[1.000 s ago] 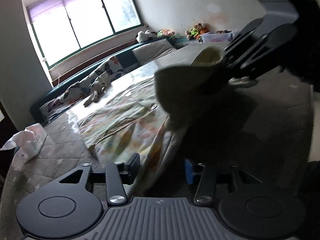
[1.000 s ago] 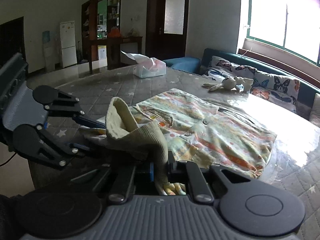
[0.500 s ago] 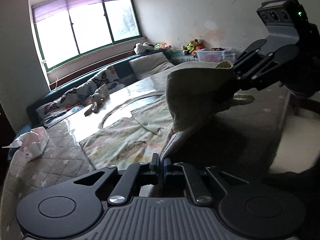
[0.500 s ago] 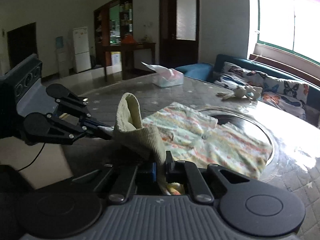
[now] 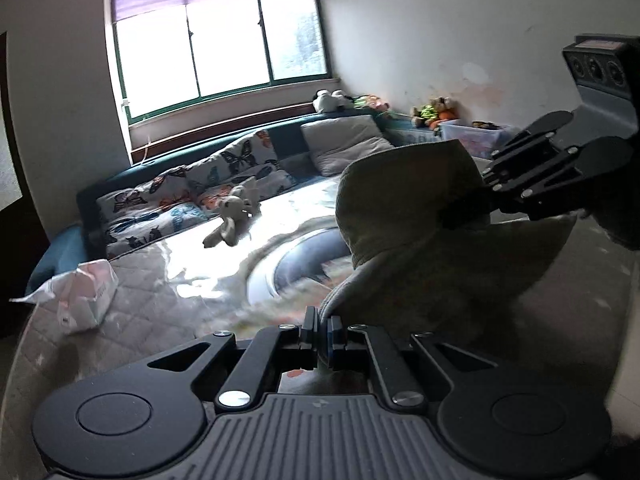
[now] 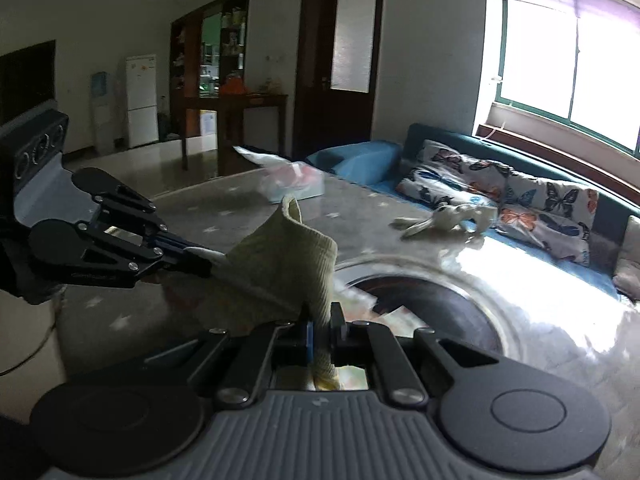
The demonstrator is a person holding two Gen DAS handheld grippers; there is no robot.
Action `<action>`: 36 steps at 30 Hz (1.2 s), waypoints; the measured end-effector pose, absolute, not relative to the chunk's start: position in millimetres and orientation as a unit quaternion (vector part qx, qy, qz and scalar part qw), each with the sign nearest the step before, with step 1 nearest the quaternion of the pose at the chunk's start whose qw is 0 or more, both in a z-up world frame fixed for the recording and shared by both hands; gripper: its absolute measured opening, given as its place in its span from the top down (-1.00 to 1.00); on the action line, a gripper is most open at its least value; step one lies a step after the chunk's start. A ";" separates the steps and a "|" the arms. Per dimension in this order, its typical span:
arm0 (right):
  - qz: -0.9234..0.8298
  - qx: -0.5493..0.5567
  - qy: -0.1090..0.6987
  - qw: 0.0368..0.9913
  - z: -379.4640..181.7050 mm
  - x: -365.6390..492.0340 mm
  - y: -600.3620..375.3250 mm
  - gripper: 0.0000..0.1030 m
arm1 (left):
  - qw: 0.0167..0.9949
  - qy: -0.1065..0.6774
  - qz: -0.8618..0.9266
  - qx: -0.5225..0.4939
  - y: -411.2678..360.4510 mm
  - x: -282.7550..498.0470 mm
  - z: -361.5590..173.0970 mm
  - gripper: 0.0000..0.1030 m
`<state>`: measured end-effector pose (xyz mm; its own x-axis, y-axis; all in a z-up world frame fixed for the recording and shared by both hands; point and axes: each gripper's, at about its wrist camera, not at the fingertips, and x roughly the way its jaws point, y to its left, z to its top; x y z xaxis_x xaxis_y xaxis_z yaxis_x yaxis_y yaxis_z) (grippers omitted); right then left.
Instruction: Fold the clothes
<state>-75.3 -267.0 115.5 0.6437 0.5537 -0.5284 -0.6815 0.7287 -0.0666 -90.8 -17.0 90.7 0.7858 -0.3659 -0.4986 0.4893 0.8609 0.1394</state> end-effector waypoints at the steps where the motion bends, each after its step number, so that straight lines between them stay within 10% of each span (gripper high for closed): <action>1: 0.340 -0.135 0.246 0.897 115.5 -63.5 -264.9 0.89 | 0.935 0.238 -0.225 0.133 -18.4 -79.0 91.4 0.91; 15: 0.290 -0.156 0.318 0.889 58.0 66.4 -230.8 0.86 | 0.911 0.346 -0.178 0.133 -24.9 56.5 44.5 0.89; 25: 0.226 -0.102 0.327 0.912 38.5 80.6 -256.7 0.37 | 0.924 0.346 -0.117 0.112 -11.4 75.4 32.7 0.30; 36: 0.255 -0.057 0.356 0.897 25.1 41.1 -270.9 0.39 | 0.934 0.337 -0.063 0.102 11.1 78.6 33.3 0.20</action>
